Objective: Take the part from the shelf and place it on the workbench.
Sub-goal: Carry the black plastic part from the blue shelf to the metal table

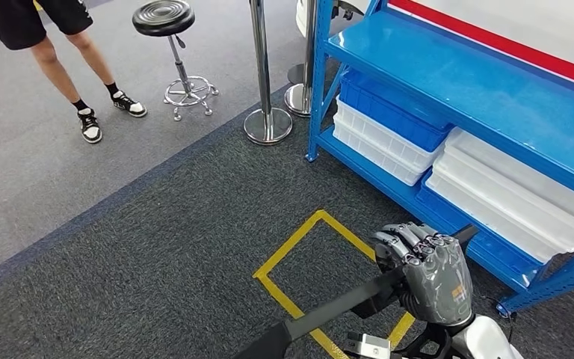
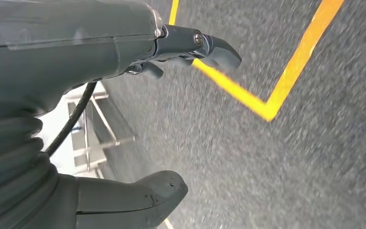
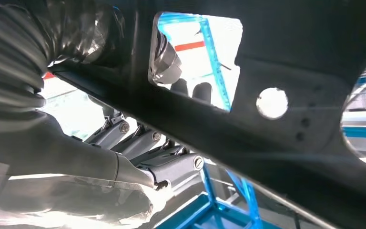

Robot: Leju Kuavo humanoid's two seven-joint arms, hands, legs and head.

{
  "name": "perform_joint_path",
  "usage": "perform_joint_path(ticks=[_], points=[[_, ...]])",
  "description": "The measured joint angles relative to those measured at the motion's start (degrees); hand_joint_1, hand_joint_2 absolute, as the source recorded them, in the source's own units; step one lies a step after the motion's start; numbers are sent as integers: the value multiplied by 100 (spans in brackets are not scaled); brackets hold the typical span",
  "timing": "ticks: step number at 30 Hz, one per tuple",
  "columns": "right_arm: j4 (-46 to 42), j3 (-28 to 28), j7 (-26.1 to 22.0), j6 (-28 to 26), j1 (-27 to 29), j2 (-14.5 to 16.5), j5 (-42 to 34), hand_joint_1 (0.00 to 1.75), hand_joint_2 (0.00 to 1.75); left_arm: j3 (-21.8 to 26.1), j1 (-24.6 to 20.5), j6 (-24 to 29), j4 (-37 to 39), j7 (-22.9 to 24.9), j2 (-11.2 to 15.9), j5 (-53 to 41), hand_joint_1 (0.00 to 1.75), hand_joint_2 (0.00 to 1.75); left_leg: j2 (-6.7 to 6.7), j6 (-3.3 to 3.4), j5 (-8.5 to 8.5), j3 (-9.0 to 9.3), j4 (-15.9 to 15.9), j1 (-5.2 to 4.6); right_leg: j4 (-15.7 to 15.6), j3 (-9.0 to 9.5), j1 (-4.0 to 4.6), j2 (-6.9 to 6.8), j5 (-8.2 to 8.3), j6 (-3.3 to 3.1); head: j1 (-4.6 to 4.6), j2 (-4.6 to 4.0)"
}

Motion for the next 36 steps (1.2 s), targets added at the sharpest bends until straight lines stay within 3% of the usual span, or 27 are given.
perform_joint_path(ticks=[1,2,3,5,7,8,10,12,14,15,16,18,20,22,23,24,25,27,29,30,31,33,35,36], points=[[-4,-2,1,0,1,0,0,175,175,6,13,-2,0,0,-2,0,0,175,19,-24,-5,-20,17,9,-11,1,3,-68,11,-39,0,0],[-10,-3,1,-1,1,0,0,175,175,12,20,-3,0,0,-5,0,0,175,132,-49,-61,-64,100,8,-24,6,3,-145,20,-82,-1,1],[-19,-3,1,-1,4,0,0,175,175,19,18,-3,0,0,-5,0,0,175,300,-70,-185,-150,295,5,-37,8,2,-229,27,-119,-1,1],[-32,-4,2,-2,17,0,0,175,175,28,1,-1,0,0,-6,0,0,175,646,-109,-564,-467,992,2,-40,4,35,-401,24,-163,-2,1],[-36,-4,2,-3,29,0,0,175,175,33,-9,-1,0,0,-5,0,0,175,737,-124,-798,-746,1611,11,-38,1,67,-580,16,-178,-2,-1],[-36,-4,2,-4,31,0,-1,175,175,35,-6,-1,0,0,-5,0,0,175,748,-115,-762,-746,1644,10,-38,3,80,-666,12,-183,-2,0],[-39,-11,3,-8,33,0,-4,175,175,37,8,-1,0,0,-4,-1,0,175,828,-57,-436,-404,1051,-6,-39,21,105,-820,1,-187,-2,0],[-47,-36,2,-13,36,0,-8,175,175,38,5,-1,1,-1,4,-4,0,175,1059,36,-201,-1,289,-68,-41,42,135,-952,-16,-166,-1,0],[-57,-68,0,-18,39,0,-9,175,175,39,-6,0,1,-7,11,-13,0,175,1150,103,-181,104,25,-123,-51,59,152,-1073,-28,-120,-1,-1],[-61,-84,-1,-20,38,0,-10,175,175,39,-2,1,1,-10,13,-20,0,175,1078,127,-166,96,6,-131,-66,79,154,-1134,-31,-91,-1,0],[-67,-101,-2,-21,37,0,-10,175,175,39,11,1,2,-13,13,-30,0,175,1011,153,-140,121,-38,-110,-65,100,145,-1137,-44,-60,-1,-1],[-81,-137,-6,-35,39,1,-11,175,175,39,28,2,2,-13,9,-45,0,175,885,220,-66,190,-147,-72,120,52,130,-855,-199,-17,-1,-1],[-88,-161,-9,-56,58,1,-13,175,175,39,18,2,2,-13,5,-54,0,175,763,265,-20,209,-190,-57,750,-243,118,-472,-558,-3,0,-1],[-87,-170,-9,-65,87,0,-13,175,175,39,10,1,2,-13,5,-55,0,175,614,274,-12,183,-178,-58,1394,-583,111,-373,-791,15,0,-1],[-87,-173,-9,-66,97,0,-13,175,175,39,10,1,2,-13,5,-55,0,175,529,269,-13,176,-162,-54,1454,-635,100,-368,-734,29,0,-1],[-87,-176,-9,-66,100,0,-13,175,175,39,12,0,2,-13,4,-55,0,175,444,258,-19,172,-140,-46,1305,-581,84,-358,-575,43,0,-1],[-87,-181,-10,-67,102,0,-13,175,175,39,13,0,2,-13,3,-55,0,175,356,237,-33,168,-103,-36,957,-427,56,-311,-342,60,0,-1],[-87,-188,-10,-69,107,1,-13,175,175,40,12,-1,3,-13,3,-55,0,175,199,170,-73,118,3,-29,297,-132,-6,-47,-55,95,-1,-1],[-87,-192,-8,-72,121,2,-13,175,175,40,14,-1,4,-13,9,-55,0,175,68,99,-85,27,77,-33,73,-53,-18,98,-20,82,-3,-1],[-90,-194,-6,-75,128,2,-13,175,175,41,18,0,4,-13,10,-55,0,175,8,70,-76,-7,88,-31,66,-62,-1,38,-7,47,-3,-1],[-89,-198,-4,-78,127,2,-13,175,175,41,30,-2,4,-14,11,-55,0,175,-8,44,-70,-30,88,-19,59,-58,-1,-36,1,9,-3,-1],[-91,-214,-4,-85,131,3,-13,175,175,41,39,-4,4,-15,3,-55,0,175,222,-4,-178,-112,264,-21,29,-33,5,-188,10,-70,-3,-1],[-93,-235,-5,-88,143,4,-13,175,175,41,19,-2,4,-15,-2,-55,0,175,588,-42,-490,-382,837,-32,12,-14,25,-356,5,-117,-4,0],[-95,-242,-6,-89,146,4,-13,175,175,41,6,-1,4,-15,-2,-55,0,175,680,-56,-659,-564,1205,-26,13,-13,40,-442,-1,-131,-4,-1]])
